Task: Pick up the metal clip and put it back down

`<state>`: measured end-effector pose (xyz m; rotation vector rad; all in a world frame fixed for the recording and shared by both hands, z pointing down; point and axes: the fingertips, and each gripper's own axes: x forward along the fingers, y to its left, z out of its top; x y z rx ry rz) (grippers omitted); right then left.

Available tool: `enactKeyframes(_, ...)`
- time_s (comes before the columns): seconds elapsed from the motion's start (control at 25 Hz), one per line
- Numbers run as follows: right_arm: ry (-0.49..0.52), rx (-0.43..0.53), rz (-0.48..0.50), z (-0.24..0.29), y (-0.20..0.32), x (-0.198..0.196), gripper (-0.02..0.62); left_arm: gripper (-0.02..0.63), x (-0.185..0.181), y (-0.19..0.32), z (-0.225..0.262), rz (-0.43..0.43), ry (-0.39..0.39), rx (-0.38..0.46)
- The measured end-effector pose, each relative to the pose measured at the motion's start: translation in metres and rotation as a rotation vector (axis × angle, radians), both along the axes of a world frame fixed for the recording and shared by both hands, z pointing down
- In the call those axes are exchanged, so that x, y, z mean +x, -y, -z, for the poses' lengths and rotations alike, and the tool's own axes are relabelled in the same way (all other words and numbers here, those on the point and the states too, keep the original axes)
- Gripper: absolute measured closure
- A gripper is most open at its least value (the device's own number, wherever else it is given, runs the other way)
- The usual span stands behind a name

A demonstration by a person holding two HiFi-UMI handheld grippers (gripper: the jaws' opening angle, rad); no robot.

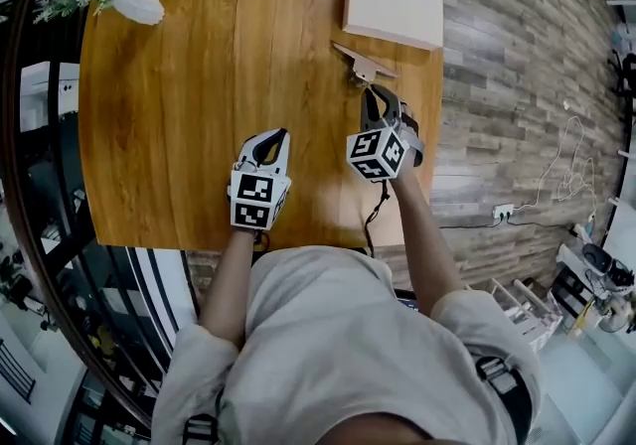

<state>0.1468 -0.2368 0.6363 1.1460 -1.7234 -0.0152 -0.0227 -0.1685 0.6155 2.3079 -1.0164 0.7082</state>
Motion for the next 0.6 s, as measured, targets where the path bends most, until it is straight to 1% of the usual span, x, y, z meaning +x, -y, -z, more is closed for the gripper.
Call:
enactKeyframes(0.12,-0.103,-0.004,0.044,-0.012,0.008,0.002,0.56,0.581,-0.002,0.001,-0.007,0.003,-0.004,-0.007)
enactKeyframes(0.2,-0.154,-0.018,0.072,-0.019,0.011,0.001,0.542,0.581,-0.014,0.003,-0.008,0.039,-0.014,-0.011)
enactKeyframes(0.28,-0.199,-0.028,0.094,-0.024,0.014,-0.001,0.46,0.581,-0.029,0.006,-0.009,0.077,-0.02,-0.019)
enactKeyframes(0.48,-0.281,-0.04,0.113,-0.035,0.025,0.002,0.454,0.581,-0.056,0.012,-0.008,0.126,-0.011,-0.02)
enactKeyframes(0.6,-0.324,-0.074,0.1,-0.043,0.027,0.006,0.454,0.581,-0.063,0.011,-0.008,0.143,-0.018,-0.021)
